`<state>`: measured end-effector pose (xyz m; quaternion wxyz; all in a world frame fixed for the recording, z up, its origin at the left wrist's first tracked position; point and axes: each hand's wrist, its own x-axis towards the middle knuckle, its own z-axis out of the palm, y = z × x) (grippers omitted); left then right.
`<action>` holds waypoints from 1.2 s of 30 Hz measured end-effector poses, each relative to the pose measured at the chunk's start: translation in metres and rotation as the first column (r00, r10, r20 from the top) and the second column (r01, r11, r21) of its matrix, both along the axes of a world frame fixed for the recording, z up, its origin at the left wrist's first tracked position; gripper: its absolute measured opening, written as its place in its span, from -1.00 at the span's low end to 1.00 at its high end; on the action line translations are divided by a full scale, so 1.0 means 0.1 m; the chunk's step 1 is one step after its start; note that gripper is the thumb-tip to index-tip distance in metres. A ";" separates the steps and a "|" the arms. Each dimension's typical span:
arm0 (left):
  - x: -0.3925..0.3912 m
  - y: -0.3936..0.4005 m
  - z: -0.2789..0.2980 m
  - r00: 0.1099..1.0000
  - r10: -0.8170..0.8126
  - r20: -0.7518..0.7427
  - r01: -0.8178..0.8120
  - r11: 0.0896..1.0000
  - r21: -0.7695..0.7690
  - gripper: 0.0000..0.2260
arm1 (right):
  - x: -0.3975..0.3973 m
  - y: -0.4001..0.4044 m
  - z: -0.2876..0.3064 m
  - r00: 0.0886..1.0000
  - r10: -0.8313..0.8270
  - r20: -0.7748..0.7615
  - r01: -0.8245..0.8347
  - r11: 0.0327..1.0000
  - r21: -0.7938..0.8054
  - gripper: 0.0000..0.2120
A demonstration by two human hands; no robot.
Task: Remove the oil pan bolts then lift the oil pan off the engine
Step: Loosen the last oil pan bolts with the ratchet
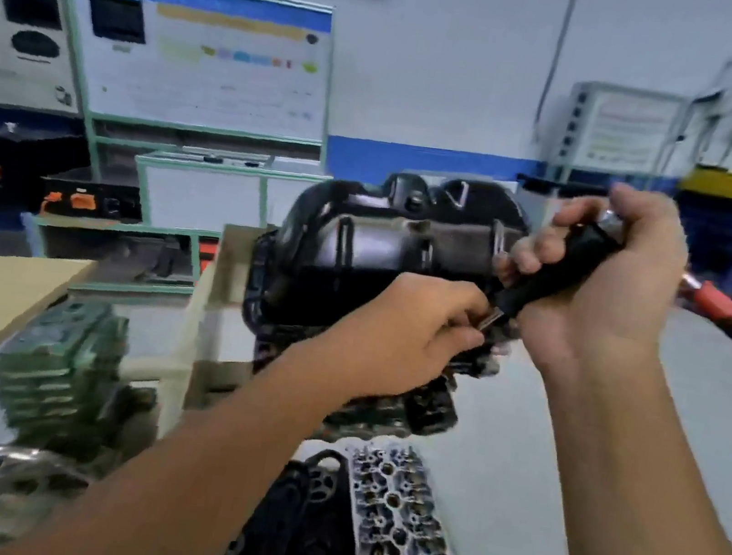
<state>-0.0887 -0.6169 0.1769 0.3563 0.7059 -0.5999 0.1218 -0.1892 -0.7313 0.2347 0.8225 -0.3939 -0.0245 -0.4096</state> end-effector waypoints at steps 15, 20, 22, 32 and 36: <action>0.68 -1.82 1.32 0.921 0.122 0.369 -0.210 0.955 0.209 -0.92 | -0.09 -1.74 -0.13 0.968 -0.232 0.091 0.214 0.961 0.172 -0.67; 0.93 -2.31 1.36 0.965 -0.073 0.253 -0.078 0.839 0.538 -0.94 | 0.36 -2.11 -0.14 0.977 -0.162 0.135 0.138 0.976 0.170 -0.68; 1.00 -2.53 1.38 0.982 -0.120 0.144 0.001 0.769 0.639 -0.93 | 0.52 -2.27 -0.15 0.980 -0.113 0.162 0.080 0.977 0.199 -0.69; 1.12 -2.88 1.35 0.971 -0.155 -0.184 0.237 0.491 0.838 -0.92 | 0.90 -2.43 -0.06 0.985 0.125 0.118 -0.131 0.990 0.048 -0.66; 1.15 -2.86 1.36 0.967 -0.145 -0.210 0.254 0.456 0.853 -0.76 | 0.85 -2.45 0.04 0.992 0.103 0.074 -0.106 0.994 0.037 -0.66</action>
